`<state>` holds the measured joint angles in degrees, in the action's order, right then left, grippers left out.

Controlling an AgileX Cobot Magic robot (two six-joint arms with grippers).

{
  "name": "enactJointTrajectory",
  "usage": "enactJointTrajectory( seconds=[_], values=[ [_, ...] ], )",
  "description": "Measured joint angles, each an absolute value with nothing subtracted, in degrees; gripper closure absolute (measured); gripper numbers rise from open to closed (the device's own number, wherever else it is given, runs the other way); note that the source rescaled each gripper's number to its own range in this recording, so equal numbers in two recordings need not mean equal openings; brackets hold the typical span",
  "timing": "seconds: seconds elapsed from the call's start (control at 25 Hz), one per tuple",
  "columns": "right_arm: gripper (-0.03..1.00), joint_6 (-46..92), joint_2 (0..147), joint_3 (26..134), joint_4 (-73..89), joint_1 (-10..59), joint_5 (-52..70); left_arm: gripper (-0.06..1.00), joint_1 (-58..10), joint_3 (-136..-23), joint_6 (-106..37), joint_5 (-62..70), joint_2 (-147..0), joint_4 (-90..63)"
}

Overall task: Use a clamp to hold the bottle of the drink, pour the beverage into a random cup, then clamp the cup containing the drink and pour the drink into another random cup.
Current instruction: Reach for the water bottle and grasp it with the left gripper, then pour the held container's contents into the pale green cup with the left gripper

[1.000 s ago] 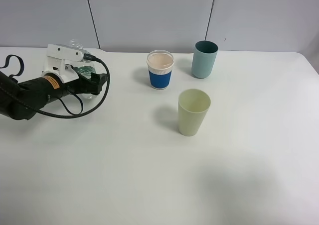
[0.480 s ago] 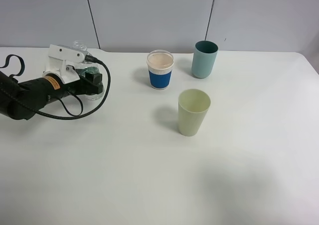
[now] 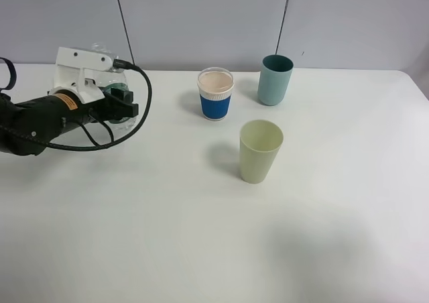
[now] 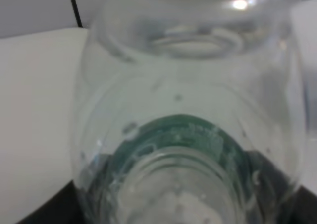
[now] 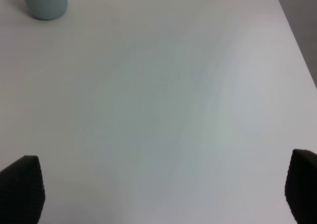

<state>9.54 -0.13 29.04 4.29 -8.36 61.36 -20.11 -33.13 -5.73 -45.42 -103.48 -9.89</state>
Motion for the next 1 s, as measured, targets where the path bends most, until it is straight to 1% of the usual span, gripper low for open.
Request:
enactJointTrajectory(
  seconds=[0.32, 0.52, 0.68, 0.84, 1.0],
  values=[
    [-0.03, 9.54, -0.13, 29.04, 4.29, -8.36, 61.36, 0.88, -32.79, -32.62, -33.81, -42.37, -98.22, -35.63],
    [-0.03, 9.54, -0.13, 29.04, 4.29, -8.36, 61.36, 0.88, -40.09, -32.59, -47.97, -42.29, -95.41, -48.12],
    [-0.03, 9.54, -0.13, 29.04, 4.29, -8.36, 61.36, 0.88, -45.81, -32.65, -59.24, -43.33, -94.38, -56.72],
    [-0.03, 9.54, -0.13, 29.04, 4.29, -8.36, 61.36, 0.88, -51.42, -34.84, -73.54, -44.35, -94.33, -65.30],
    [-0.03, 9.54, -0.13, 29.04, 4.29, -8.36, 61.36, 0.88, -54.75, -38.61, -85.43, -46.25, -94.33, -69.86]
  ],
)
